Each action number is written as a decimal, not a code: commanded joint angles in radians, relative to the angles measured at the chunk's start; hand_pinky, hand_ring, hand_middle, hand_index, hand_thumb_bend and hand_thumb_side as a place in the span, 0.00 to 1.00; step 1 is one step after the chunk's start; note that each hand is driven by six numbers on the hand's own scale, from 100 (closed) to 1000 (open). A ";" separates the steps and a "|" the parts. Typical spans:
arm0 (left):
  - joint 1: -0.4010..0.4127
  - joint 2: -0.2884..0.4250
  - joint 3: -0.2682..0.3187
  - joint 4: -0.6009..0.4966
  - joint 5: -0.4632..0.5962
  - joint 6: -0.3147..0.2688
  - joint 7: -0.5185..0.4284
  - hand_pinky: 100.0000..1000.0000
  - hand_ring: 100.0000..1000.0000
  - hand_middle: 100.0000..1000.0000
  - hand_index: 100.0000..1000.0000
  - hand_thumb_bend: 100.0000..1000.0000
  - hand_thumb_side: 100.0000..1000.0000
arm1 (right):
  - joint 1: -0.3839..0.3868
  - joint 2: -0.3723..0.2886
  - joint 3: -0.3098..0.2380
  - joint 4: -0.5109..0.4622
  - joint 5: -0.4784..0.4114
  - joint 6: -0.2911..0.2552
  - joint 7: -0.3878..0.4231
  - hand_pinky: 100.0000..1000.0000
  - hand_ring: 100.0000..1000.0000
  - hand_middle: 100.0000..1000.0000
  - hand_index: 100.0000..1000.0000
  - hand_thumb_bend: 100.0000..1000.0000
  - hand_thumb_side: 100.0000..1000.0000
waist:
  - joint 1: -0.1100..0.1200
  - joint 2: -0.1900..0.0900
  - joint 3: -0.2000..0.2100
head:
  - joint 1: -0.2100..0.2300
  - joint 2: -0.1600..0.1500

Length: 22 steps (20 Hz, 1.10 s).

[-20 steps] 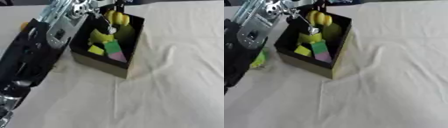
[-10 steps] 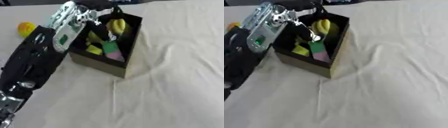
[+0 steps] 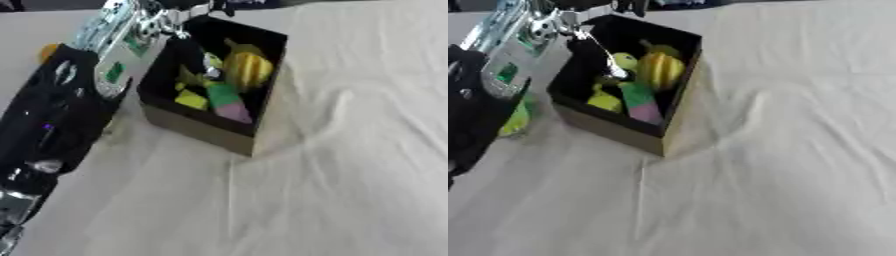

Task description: Pick up objects on the table and place them in the box.

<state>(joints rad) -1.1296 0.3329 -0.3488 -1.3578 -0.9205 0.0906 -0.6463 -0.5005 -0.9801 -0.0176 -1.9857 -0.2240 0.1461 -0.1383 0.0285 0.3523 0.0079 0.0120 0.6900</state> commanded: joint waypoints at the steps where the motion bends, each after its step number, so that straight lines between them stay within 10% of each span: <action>1: -0.022 0.060 0.032 -0.058 0.003 0.007 0.004 0.86 0.86 0.83 0.88 0.51 0.15 | -0.003 -0.027 -0.017 -0.014 -0.004 0.001 -0.005 0.82 0.78 0.59 0.74 0.00 0.75 | 0.010 -0.035 0.003 | 0.005 -0.004; 13: 0.040 0.311 0.138 -0.008 -0.025 0.094 0.006 0.85 0.84 0.81 0.84 0.55 0.08 | 0.019 -0.045 -0.029 -0.014 0.003 -0.001 -0.019 0.82 0.78 0.59 0.74 0.00 0.75 | 0.017 -0.030 0.020 | -0.002 -0.017; 22: 0.047 0.330 0.169 0.132 -0.035 0.103 0.029 0.85 0.85 0.83 0.88 0.57 0.07 | 0.017 -0.044 -0.028 -0.014 0.009 -0.004 -0.018 0.83 0.78 0.59 0.74 0.00 0.76 | 0.004 -0.015 0.017 | 0.021 -0.040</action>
<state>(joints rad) -1.0656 0.6298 -0.1977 -1.2324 -0.9517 0.1918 -0.6246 -0.4745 -0.9846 -0.0302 -1.9857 -0.2215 0.1455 -0.1545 0.0393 0.3534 0.0250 0.0272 0.6655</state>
